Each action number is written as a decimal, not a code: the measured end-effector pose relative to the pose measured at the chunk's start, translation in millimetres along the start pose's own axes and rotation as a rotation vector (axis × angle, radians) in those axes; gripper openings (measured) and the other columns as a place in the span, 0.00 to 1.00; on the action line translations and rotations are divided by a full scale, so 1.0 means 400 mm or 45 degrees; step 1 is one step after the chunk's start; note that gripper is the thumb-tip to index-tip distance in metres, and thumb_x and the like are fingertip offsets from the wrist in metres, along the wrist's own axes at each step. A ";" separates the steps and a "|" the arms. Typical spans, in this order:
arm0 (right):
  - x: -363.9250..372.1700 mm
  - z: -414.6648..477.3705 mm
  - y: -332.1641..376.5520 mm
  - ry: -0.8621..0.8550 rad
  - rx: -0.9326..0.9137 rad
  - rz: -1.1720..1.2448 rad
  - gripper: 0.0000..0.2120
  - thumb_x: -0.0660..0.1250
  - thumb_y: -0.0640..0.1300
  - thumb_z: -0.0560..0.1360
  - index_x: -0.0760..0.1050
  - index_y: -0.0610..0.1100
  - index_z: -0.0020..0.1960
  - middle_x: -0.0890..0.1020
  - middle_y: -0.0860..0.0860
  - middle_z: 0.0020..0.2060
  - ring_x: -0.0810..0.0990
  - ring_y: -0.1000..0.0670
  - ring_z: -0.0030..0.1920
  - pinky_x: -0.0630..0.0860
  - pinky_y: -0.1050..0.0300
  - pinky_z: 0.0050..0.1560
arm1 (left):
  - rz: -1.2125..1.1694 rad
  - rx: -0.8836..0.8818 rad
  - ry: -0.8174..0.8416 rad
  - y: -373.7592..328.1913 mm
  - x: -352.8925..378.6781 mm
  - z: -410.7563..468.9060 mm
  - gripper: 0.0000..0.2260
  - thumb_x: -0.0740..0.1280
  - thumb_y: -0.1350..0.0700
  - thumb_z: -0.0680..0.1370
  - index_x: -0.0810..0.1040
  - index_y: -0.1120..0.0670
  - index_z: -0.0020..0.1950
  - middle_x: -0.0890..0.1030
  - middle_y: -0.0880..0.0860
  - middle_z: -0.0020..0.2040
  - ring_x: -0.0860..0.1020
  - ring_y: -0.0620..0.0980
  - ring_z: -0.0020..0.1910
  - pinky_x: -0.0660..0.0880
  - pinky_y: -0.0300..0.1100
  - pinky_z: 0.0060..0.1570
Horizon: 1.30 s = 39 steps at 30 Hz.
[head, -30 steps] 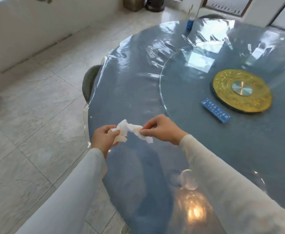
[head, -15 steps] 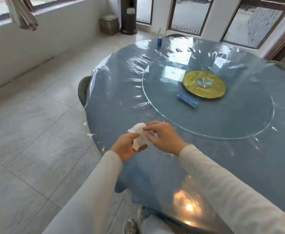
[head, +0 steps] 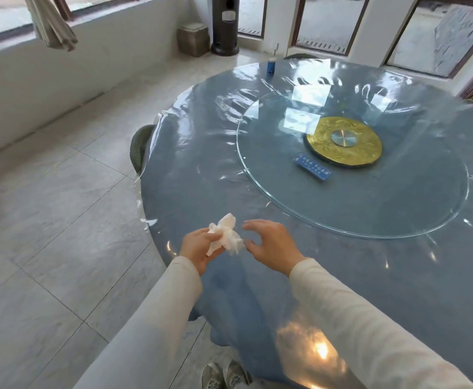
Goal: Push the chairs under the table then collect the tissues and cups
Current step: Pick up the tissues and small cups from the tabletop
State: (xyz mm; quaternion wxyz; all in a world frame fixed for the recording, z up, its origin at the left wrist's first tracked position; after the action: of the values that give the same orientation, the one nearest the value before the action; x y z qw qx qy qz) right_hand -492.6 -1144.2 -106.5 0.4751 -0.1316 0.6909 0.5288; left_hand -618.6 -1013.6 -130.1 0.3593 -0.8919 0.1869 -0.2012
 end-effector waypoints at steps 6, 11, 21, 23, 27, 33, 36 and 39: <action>0.056 0.017 -0.183 0.360 0.540 -0.422 0.43 0.75 0.49 0.70 0.57 0.49 0.79 0.60 0.41 0.76 0.62 0.39 0.74 0.69 0.47 0.68 | 0.012 0.008 -0.151 0.035 -0.017 0.028 0.12 0.68 0.68 0.77 0.79 0.67 0.60 0.82 0.63 0.52 0.81 0.59 0.48 0.80 0.50 0.51; 0.079 0.023 -0.218 0.308 0.573 -0.368 0.25 0.71 0.43 0.70 0.71 0.45 0.67 0.75 0.44 0.59 0.76 0.40 0.60 0.75 0.52 0.59 | 0.099 0.055 -0.193 0.024 -0.040 0.046 0.03 0.69 0.68 0.76 0.82 0.64 0.47 0.84 0.52 0.31 0.82 0.53 0.36 0.81 0.44 0.43; 0.096 0.242 -0.028 0.176 0.443 -0.087 0.28 0.75 0.45 0.65 0.74 0.43 0.63 0.76 0.44 0.56 0.77 0.38 0.56 0.71 0.55 0.52 | 0.152 0.115 -0.294 -0.061 -0.142 0.110 0.05 0.70 0.68 0.75 0.81 0.60 0.48 0.83 0.58 0.42 0.80 0.57 0.42 0.79 0.54 0.54; 0.118 0.307 0.032 0.166 0.395 -0.075 0.28 0.75 0.46 0.66 0.74 0.43 0.64 0.76 0.44 0.56 0.77 0.39 0.57 0.66 0.57 0.50 | 0.135 0.120 -0.281 -0.097 -0.181 0.135 0.06 0.70 0.69 0.75 0.81 0.58 0.46 0.83 0.57 0.40 0.80 0.56 0.40 0.80 0.52 0.51; 0.175 0.437 0.148 0.183 0.337 -0.077 0.32 0.76 0.50 0.65 0.73 0.44 0.67 0.77 0.43 0.59 0.76 0.40 0.60 0.69 0.55 0.55 | 0.148 0.165 -0.376 -0.190 -0.299 0.199 0.06 0.72 0.67 0.74 0.83 0.57 0.46 0.83 0.55 0.41 0.82 0.54 0.38 0.81 0.45 0.38; 0.290 0.639 0.346 0.158 0.307 -0.190 0.32 0.76 0.55 0.64 0.73 0.46 0.66 0.78 0.44 0.59 0.78 0.40 0.58 0.72 0.53 0.52 | 0.146 0.189 -0.433 -0.380 -0.546 0.328 0.05 0.74 0.65 0.73 0.82 0.58 0.47 0.84 0.61 0.48 0.83 0.57 0.44 0.81 0.45 0.38; 0.344 0.737 0.444 0.135 0.312 -0.201 0.32 0.75 0.56 0.65 0.73 0.46 0.66 0.78 0.43 0.59 0.78 0.40 0.57 0.73 0.52 0.53 | 0.151 0.174 -0.457 -0.486 -0.676 0.392 0.10 0.74 0.65 0.73 0.83 0.61 0.54 0.84 0.61 0.51 0.83 0.59 0.49 0.83 0.50 0.46; 0.392 0.832 0.529 0.114 0.320 -0.226 0.31 0.75 0.57 0.65 0.74 0.45 0.64 0.79 0.43 0.57 0.78 0.39 0.56 0.73 0.52 0.52 | 0.219 0.169 -0.452 -0.591 -0.786 0.449 0.14 0.75 0.64 0.73 0.82 0.61 0.58 0.83 0.60 0.54 0.83 0.58 0.50 0.83 0.51 0.48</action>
State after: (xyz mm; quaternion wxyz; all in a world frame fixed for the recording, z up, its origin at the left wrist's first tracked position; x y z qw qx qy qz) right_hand -545.8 -723.4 -99.7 0.5015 -0.1550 0.7577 0.3878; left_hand -752.3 -602.9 -150.3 0.4603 -0.8685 0.1825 -0.0214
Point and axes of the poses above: each hand's wrist, its own z-axis towards the middle knuckle, its own x-axis out of the palm, y = z × x, the point moved 3 cm from there along z, towards the middle knuckle
